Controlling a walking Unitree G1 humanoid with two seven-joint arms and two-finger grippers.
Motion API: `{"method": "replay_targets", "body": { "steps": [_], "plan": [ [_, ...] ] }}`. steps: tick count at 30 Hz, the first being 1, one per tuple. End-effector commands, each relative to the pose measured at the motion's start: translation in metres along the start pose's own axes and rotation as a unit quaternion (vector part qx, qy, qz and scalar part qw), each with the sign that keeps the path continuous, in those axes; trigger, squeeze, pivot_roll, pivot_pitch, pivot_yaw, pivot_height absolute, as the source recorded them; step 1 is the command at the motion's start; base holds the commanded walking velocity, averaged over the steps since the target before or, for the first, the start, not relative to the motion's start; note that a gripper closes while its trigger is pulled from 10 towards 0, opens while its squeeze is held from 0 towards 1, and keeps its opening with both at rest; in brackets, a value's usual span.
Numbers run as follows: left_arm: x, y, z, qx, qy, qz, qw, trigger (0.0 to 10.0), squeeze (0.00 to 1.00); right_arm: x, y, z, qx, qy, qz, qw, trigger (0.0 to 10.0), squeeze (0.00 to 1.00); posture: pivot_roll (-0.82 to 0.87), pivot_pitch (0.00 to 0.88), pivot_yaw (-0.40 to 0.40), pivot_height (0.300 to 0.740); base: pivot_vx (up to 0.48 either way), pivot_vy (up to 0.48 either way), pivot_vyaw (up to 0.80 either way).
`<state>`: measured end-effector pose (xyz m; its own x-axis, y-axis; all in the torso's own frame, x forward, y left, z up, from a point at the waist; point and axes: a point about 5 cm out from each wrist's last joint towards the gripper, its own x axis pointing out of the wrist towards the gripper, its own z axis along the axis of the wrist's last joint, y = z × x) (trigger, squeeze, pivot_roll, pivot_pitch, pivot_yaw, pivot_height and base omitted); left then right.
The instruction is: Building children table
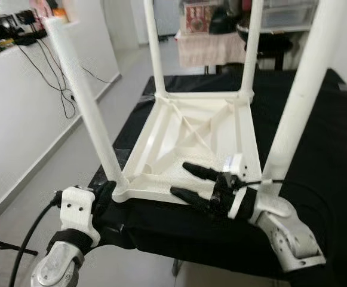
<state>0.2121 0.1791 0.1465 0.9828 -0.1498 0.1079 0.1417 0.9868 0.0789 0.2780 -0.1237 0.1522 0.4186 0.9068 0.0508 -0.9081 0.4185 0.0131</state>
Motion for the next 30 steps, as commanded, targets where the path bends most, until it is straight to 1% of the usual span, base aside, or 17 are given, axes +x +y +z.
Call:
{"method": "replay_targets", "body": {
  "steps": [1,4,6,7,8,9,10,11,12,13,14,16,17,21,23,28,30],
  "plan": [
    [-0.001,0.005,-0.004,0.002,0.011,0.013,1.000,10.0,0.00,0.001,0.003,-0.001,0.002,0.006,0.011,1.000,10.0,0.00,-0.05,0.000,0.080,0.740,0.000,0.000,0.00],
    [-0.001,0.004,-0.003,0.003,0.010,0.011,1.000,10.0,0.00,-0.003,0.005,0.001,0.000,0.014,0.029,0.999,10.0,0.00,-0.05,0.000,0.081,0.740,0.000,0.000,0.00],
    [-0.001,0.006,-0.002,0.006,0.010,0.015,1.000,10.0,0.00,-0.018,0.006,0.006,-0.014,0.043,0.061,0.997,10.0,0.00,-0.06,0.000,0.082,0.740,0.000,0.000,0.00],
    [-0.001,0.006,-0.002,0.006,0.010,0.015,1.000,10.0,0.00,-0.018,0.006,0.006,-0.014,0.043,0.061,0.997,10.0,0.00,-0.06,0.000,0.082,0.740,0.000,0.000,0.00],
    [-0.001,0.008,-0.002,0.007,0.011,0.019,1.000,10.0,0.00,-0.028,0.006,0.010,-0.022,0.064,0.078,0.995,10.0,0.00,-0.06,0.000,0.082,0.740,0.000,0.000,0.00],
    [-0.001,0.008,-0.002,0.007,0.011,0.019,1.000,10.0,0.00,-0.028,0.006,0.010,-0.022,0.064,0.078,0.995,10.0,0.00,-0.06,0.000,0.082,0.740,0.000,0.000,0.00],
    [-0.001,0.009,-0.003,0.009,0.013,0.024,1.000,10.0,0.00,-0.044,0.006,0.015,-0.036,0.095,0.092,0.991,10.0,0.00,-0.06,0.000,0.082,0.740,0.000,0.000,0.00],
    [-0.001,0.009,-0.003,0.009,0.013,0.024,1.000,10.0,0.00,-0.044,0.006,0.015,-0.036,0.095,0.092,0.991,10.0,0.00,-0.06,0.000,0.082,0.740,0.000,0.000,0.00],
    [-0.002,0.011,-0.004,0.011,0.016,0.028,0.999,10.0,0.00,-0.058,0.003,0.023,-0.045,0.121,0.095,0.987,10.0,0.00,-0.07,0.000,0.080,0.740,0.000,0.000,0.00],
    [-0.002,0.012,-0.005,0.012,0.018,0.031,0.999,10.0,0.00,-0.067,0.002,0.029,-0.050,0.137,0.095,0.985,10.0,0.00,-0.07,0.000,0.080,0.740,0.000,0.000,0.00],
    [-0.002,0.012,-0.005,0.012,0.018,0.031,0.999,10.0,0.00,-0.067,0.002,0.029,-0.050,0.137,0.095,0.985,10.0,0.00,-0.07,0.000,0.080,0.740,0.000,0.000,0.00],
    [-0.002,0.013,-0.006,0.013,0.019,0.033,0.999,10.0,0.00,-0.094,-0.004,0.049,-0.084,0.191,0.074,0.975,10.0,0.00,-0.08,0.000,0.082,0.740,0.000,0.000,0.00],
    [-0.002,0.013,-0.006,0.013,0.019,0.033,0.999,10.0,0.00,-0.094,-0.004,0.049,-0.084,0.191,0.074,0.975,10.0,0.00,-0.08,0.000,0.082,0.740,0.000,0.000,0.00],
    [-0.001,0.013,-0.006,0.012,0.019,0.033,0.999,10.0,0.00,-0.111,-0.007,0.063,-0.108,0.231,0.059,0.965,10.0,0.00,-0.09,0.000,0.087,0.740,0.000,0.000,0.00],
    [0.002,0.013,-0.006,0.012,0.017,0.030,0.999,10.0,0.00,-0.129,-0.010,0.072,-0.131,0.286,0.032,0.949,10.0,0.00,-0.10,0.000,0.090,0.740,0.000,0.000,0.00],
    [0.006,0.012,-0.005,0.015,0.014,0.021,1.000,10.0,0.00,-0.132,-0.012,0.067,-0.141,0.321,0.016,0.936,10.0,0.00,-0.10,0.000,0.093,0.740,0.000,0.000,0.00],
    [0.008,0.011,-0.004,0.015,0.013,0.019,1.000,10.0,0.00,-0.126,-0.008,0.063,-0.132,0.314,0.027,0.940,10.0,0.00,-0.10,0.000,0.095,0.740,0.000,0.000,0.00]
  ]
}}
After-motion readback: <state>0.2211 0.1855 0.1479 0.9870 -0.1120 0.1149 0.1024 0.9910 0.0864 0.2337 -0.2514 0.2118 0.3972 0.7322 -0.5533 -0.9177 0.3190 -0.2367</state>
